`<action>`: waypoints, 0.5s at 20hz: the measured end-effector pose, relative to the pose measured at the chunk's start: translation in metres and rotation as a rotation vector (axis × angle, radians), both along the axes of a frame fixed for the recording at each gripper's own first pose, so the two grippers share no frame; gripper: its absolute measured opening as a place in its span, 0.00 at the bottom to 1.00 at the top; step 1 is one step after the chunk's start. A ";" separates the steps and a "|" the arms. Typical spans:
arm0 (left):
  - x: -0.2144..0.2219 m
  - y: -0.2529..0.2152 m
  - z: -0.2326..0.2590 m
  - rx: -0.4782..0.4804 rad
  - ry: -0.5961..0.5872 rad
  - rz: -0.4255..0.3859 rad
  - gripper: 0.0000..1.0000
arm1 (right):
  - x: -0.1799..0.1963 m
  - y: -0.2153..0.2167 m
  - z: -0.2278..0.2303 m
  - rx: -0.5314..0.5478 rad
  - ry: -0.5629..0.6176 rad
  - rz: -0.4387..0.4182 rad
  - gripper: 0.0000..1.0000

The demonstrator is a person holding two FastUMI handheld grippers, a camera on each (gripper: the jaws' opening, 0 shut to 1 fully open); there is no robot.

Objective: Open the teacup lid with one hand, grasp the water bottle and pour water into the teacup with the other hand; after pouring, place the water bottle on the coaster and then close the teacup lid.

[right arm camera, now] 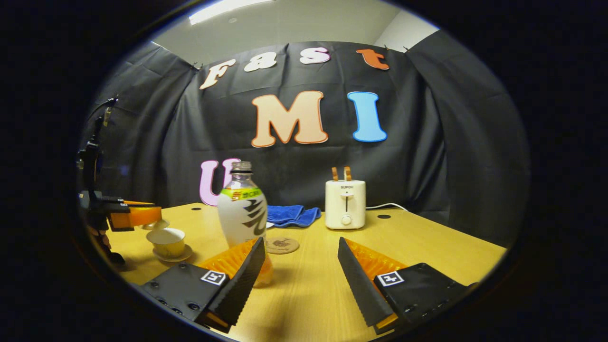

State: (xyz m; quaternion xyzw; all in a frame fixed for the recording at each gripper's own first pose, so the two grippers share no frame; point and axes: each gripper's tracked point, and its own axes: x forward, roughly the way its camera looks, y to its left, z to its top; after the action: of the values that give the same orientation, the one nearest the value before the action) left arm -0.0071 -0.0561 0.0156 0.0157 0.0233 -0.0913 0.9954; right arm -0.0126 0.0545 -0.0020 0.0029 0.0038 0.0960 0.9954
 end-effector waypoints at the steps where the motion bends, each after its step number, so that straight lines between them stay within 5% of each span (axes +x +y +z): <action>1: -0.002 0.006 0.003 0.002 -0.007 0.010 0.23 | -0.002 0.007 0.000 0.001 0.001 0.016 1.00; 10: -0.016 0.053 -0.001 0.010 -0.015 0.092 0.23 | 0.004 0.050 -0.003 0.003 0.010 0.081 1.00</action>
State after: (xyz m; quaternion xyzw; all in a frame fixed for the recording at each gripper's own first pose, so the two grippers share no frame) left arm -0.0228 -0.0031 0.0149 0.0201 0.0168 -0.0454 0.9986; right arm -0.0081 0.1048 -0.0047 0.0049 0.0087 0.1363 0.9906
